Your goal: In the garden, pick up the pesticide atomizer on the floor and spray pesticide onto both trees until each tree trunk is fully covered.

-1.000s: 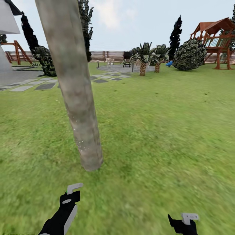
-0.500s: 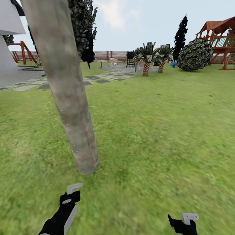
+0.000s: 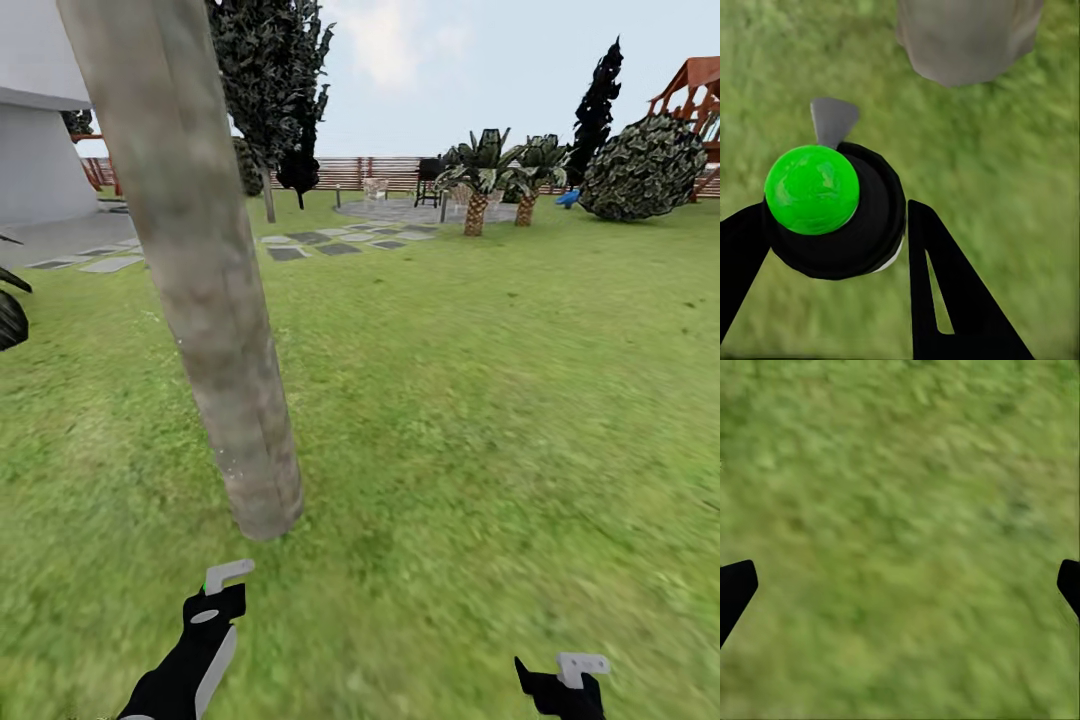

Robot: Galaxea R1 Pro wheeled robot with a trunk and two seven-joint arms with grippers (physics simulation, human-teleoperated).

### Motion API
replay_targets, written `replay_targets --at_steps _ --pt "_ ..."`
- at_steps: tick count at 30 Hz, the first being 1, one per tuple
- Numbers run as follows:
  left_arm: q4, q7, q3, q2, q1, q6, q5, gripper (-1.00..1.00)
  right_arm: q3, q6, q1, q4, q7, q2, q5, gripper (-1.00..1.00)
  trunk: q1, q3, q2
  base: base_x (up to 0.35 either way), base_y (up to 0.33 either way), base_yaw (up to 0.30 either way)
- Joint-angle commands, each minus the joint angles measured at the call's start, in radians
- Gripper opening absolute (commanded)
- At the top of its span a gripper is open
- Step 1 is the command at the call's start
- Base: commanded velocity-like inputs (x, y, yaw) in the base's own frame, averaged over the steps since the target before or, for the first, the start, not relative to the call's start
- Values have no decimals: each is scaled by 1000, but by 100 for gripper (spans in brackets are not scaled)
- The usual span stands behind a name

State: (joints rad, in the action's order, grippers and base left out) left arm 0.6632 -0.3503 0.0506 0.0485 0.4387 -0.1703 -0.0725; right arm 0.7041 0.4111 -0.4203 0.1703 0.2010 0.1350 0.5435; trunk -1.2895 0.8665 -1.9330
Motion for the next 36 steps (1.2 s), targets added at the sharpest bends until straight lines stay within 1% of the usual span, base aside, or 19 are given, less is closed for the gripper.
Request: replay_targets --at_steps 1,19,29,36 --pt "0 0 0 -1 0 0 0 -100 0 0 0 0 0 0 0 100 0 0 0 113 -260 263" --pt "3 2 -2 1 0 0 0 -100 0 0 0 1 -3 0 -1 100 0 0 0 121 -262 266" --pt "3 2 -3 1 0 1 0 -100 0 0 0 2 -3 0 -1 100 0 0 0 21 -30 271" --pt "3 1 -8 2 0 2 0 -100 0 1 0 2 -3 0 -1 100 0 0 0 0 -247 271"
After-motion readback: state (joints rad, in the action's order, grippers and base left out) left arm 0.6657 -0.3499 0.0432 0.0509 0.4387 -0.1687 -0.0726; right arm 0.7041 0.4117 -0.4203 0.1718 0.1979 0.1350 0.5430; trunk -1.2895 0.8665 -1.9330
